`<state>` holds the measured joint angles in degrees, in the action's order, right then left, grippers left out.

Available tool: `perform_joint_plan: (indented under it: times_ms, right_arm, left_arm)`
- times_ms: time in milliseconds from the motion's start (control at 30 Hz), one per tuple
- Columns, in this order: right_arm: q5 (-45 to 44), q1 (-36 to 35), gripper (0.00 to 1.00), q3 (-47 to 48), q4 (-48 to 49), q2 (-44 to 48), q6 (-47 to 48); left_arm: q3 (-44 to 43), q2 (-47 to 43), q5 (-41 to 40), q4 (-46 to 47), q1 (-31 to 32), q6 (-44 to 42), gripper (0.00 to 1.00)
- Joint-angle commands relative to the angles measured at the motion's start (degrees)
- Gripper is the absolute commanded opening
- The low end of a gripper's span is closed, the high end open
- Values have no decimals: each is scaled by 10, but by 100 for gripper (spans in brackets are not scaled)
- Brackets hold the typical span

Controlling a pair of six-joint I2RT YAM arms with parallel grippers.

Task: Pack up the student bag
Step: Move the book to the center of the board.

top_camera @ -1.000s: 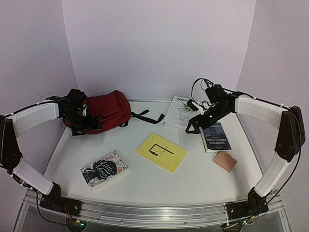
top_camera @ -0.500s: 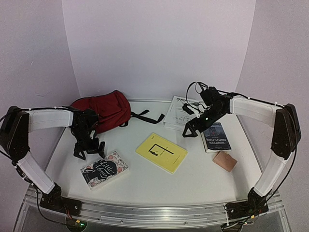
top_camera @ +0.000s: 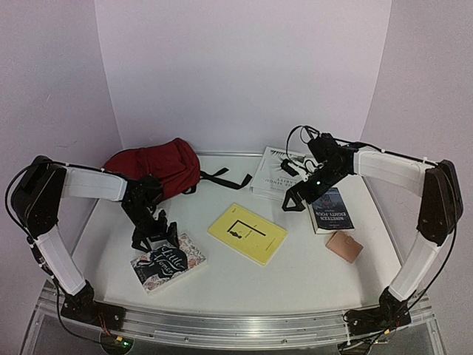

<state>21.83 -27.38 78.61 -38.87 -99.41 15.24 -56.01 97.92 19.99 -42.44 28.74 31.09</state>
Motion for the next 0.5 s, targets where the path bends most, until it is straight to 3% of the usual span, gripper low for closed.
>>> perform_joint_plan:
  times_ms: [0,100,267,467]
  right_arm:
    - [-19,1,98,-1,-6,30,9]
    - [-23,1,98,-6,-7,36,11]
    - [-9,1,98,-19,-12,52,11]
    - [35,-11,98,-21,0,65,18]
  left_arm:
    - [-13,52,73,147,78,73,100]
    - [-83,119,66,198,133,113,100]
    - [-229,242,66,230,173,151,99]
    - [-223,134,-28,195,129,154,100]
